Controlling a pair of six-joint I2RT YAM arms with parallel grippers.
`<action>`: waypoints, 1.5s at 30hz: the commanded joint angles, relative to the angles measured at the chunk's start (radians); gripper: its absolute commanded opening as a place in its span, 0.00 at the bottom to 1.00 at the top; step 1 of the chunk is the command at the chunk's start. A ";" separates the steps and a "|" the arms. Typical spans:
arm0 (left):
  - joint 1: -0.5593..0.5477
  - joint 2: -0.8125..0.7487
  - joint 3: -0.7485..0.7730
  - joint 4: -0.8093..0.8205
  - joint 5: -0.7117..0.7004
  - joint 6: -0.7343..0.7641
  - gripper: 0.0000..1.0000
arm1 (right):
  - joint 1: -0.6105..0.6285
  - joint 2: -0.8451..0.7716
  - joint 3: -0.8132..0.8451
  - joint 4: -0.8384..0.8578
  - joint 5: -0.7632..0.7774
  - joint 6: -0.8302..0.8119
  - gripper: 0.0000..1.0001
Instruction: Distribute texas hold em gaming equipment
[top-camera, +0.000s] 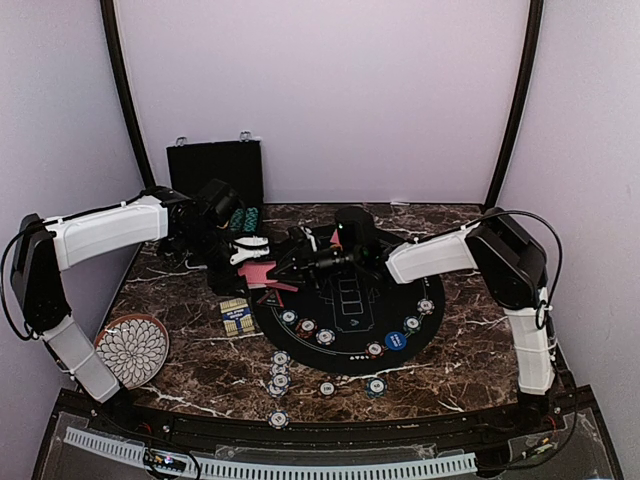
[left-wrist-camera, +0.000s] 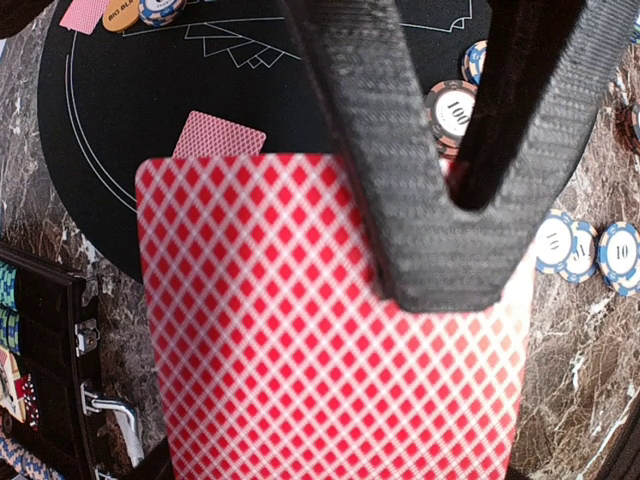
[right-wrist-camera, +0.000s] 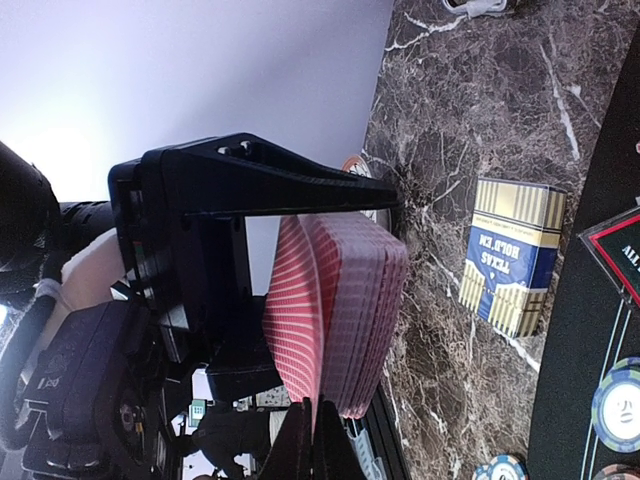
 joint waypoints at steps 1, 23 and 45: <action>0.000 -0.012 -0.009 0.009 0.005 0.007 0.00 | -0.005 -0.047 -0.012 0.002 -0.009 -0.013 0.00; 0.000 -0.013 -0.013 0.006 -0.004 0.008 0.00 | -0.029 -0.088 -0.122 0.191 -0.021 0.101 0.00; 0.000 -0.020 -0.029 0.007 -0.030 0.009 0.00 | -0.083 -0.194 -0.301 0.241 -0.038 0.109 0.00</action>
